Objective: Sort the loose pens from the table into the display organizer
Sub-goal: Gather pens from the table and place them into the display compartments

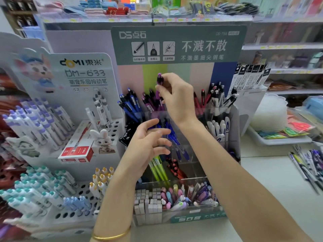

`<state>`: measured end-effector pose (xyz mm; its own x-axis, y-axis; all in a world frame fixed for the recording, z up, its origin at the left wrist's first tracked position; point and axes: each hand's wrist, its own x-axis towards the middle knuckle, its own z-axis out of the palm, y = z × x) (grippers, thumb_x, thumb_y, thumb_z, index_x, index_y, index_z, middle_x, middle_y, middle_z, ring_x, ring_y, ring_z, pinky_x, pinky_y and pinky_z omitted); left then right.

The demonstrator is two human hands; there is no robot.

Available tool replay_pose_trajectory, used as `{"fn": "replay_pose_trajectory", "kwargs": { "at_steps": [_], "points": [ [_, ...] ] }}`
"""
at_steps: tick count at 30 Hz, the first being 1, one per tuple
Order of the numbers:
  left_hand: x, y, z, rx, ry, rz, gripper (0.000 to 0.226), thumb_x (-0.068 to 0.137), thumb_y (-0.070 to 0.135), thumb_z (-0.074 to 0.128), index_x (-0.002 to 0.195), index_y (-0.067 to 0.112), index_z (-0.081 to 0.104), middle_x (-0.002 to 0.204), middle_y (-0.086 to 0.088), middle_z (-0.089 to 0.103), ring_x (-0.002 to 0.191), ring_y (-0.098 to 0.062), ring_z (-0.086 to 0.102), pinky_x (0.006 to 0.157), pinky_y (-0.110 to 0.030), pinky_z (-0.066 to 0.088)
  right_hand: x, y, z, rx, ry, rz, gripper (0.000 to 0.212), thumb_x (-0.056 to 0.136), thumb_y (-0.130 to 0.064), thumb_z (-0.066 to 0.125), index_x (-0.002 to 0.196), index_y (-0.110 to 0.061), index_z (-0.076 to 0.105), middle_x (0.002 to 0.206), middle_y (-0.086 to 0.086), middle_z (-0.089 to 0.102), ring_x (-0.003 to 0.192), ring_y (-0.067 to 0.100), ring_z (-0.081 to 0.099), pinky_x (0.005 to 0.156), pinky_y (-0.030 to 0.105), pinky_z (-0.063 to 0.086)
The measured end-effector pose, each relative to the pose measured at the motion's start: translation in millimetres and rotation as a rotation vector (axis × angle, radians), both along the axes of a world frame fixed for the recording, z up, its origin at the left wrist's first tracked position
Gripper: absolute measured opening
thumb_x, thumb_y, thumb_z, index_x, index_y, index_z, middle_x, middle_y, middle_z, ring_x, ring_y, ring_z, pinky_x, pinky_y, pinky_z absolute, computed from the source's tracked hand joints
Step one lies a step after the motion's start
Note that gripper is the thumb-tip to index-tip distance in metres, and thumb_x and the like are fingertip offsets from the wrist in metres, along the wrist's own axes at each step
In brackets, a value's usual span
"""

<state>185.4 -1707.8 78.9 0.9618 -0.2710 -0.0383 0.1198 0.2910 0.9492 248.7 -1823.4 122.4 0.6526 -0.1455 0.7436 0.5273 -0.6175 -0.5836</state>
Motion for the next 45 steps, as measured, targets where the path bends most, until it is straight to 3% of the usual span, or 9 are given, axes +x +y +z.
{"fn": "replay_pose_trajectory", "kwargs": {
  "at_steps": [4, 8, 13, 18, 22, 30, 34, 45],
  "points": [
    [2, 8, 3, -0.016, -0.014, 0.018, 0.037, 0.099, 0.002, 0.048, 0.134, 0.010, 0.042, 0.100, -0.015, 0.065, 0.063, -0.018, 0.064, 0.053, -0.028, 0.055, 6, 10, -6, -0.379, 0.068, -0.225, 0.022, 0.091, -0.019, 0.063, 0.105, -0.005, 0.054, 0.087, 0.010, 0.070, 0.079, 0.032, 0.066, 0.058, 0.031, 0.042],
    [4, 15, 6, -0.049, -0.027, 0.026, 0.036, 0.100, 0.002, 0.045, 0.134, 0.009, 0.041, 0.100, -0.016, 0.064, 0.062, -0.017, 0.064, 0.051, -0.026, 0.054, 15, 18, -7, -0.608, 0.211, -0.385, 0.010, 0.094, -0.013, 0.059, 0.101, -0.009, 0.054, 0.097, 0.009, 0.066, 0.088, 0.032, 0.066, 0.057, 0.031, 0.036],
    [8, 26, 10, -0.077, -0.054, 0.046, 0.035, 0.099, 0.001, 0.045, 0.134, 0.006, 0.042, 0.096, -0.014, 0.065, 0.060, -0.015, 0.063, 0.050, -0.023, 0.052, -7, 24, -22, -0.425, 0.148, -0.422, 0.017, 0.093, -0.016, 0.061, 0.103, -0.005, 0.053, 0.092, 0.010, 0.062, 0.073, 0.026, 0.066, 0.051, 0.028, 0.042],
    [14, 38, 16, -0.108, -0.089, 0.043, 0.032, 0.100, 0.001, 0.043, 0.131, 0.007, 0.043, 0.089, -0.010, 0.067, 0.059, -0.015, 0.062, 0.049, -0.023, 0.052, -24, 33, -36, -0.433, 0.373, -0.428, 0.045, 0.097, -0.040, 0.049, 0.128, -0.009, 0.041, 0.119, 0.008, 0.056, 0.095, 0.026, 0.064, 0.062, 0.025, 0.037],
    [20, 46, 21, -0.123, -0.101, 0.028, 0.029, 0.100, -0.001, 0.042, 0.128, 0.007, 0.044, 0.090, -0.011, 0.066, 0.057, -0.015, 0.061, 0.048, -0.023, 0.051, -12, 44, -34, -0.404, 0.519, -0.519, 0.059, 0.095, -0.052, 0.043, 0.132, -0.007, 0.034, 0.119, 0.008, 0.060, 0.101, 0.028, 0.065, 0.063, 0.030, 0.036],
    [32, 57, 25, -0.115, -0.084, 0.002, 0.027, 0.099, -0.001, 0.042, 0.125, 0.008, 0.045, 0.092, -0.012, 0.065, 0.056, -0.013, 0.061, 0.047, -0.022, 0.051, 12, 51, -19, -0.373, 0.583, -0.624, 0.049, 0.096, -0.049, 0.046, 0.119, -0.006, 0.044, 0.113, 0.011, 0.063, 0.099, 0.032, 0.065, 0.061, 0.031, 0.035],
    [36, 60, 24, -0.115, -0.058, -0.009, 0.027, 0.099, -0.001, 0.042, 0.125, 0.008, 0.046, 0.090, -0.011, 0.066, 0.056, -0.013, 0.061, 0.047, -0.022, 0.050, 16, 52, -17, -0.294, 0.596, -0.562, 0.041, 0.097, -0.044, 0.048, 0.114, -0.006, 0.048, 0.111, 0.013, 0.065, 0.100, 0.034, 0.063, 0.062, 0.031, 0.035],
    [41, 58, 17, -0.088, -0.016, -0.009, 0.027, 0.100, -0.001, 0.042, 0.124, 0.009, 0.048, 0.097, -0.013, 0.064, 0.057, -0.012, 0.061, 0.048, -0.022, 0.051, 21, 50, -9, -0.336, 0.596, -0.401, 0.038, 0.088, -0.032, 0.067, 0.108, -0.005, 0.049, 0.110, 0.015, 0.061, 0.102, 0.034, 0.058, 0.069, 0.032, 0.037]
  ]
}}
